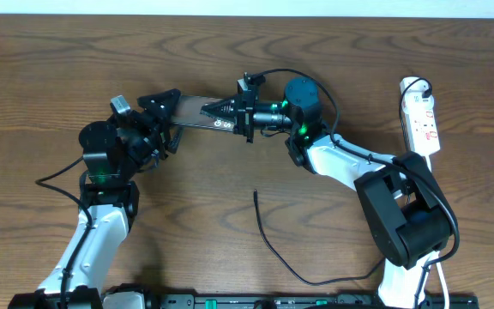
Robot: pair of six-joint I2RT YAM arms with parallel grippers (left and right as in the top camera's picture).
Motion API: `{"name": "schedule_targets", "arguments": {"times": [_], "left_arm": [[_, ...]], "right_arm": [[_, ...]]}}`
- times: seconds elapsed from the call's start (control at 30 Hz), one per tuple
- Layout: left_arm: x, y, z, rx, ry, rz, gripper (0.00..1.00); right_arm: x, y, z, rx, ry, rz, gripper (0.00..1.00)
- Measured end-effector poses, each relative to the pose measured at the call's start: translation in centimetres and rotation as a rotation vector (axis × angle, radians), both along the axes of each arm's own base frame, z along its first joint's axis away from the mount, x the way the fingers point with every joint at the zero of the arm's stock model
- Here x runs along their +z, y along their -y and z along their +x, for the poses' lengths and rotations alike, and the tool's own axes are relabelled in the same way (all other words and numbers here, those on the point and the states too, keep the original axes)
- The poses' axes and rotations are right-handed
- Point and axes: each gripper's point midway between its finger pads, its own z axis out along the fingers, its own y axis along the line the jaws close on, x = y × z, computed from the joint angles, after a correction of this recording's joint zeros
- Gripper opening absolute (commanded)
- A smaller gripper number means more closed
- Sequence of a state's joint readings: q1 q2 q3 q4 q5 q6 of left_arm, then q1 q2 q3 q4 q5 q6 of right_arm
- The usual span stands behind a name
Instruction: Plug charger to phone and switch on socket
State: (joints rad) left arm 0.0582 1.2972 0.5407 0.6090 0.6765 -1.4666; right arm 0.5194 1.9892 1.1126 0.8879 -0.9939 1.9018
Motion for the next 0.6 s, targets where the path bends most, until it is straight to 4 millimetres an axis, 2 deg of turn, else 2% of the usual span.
{"name": "schedule_targets", "arguments": {"times": [0.43, 0.6], "left_arm": [[-0.1, -0.9, 0.5, 0.054, -0.004, 0.005, 0.81], [-0.1, -0.9, 0.5, 0.057, -0.006, 0.003, 0.68]], "right_arm": [[0.0, -2.2, -0.5, -0.051, 0.026, -0.002, 0.01], [0.0, -2.3, -0.5, -0.056, 0.035, -0.003, 0.01]]}}
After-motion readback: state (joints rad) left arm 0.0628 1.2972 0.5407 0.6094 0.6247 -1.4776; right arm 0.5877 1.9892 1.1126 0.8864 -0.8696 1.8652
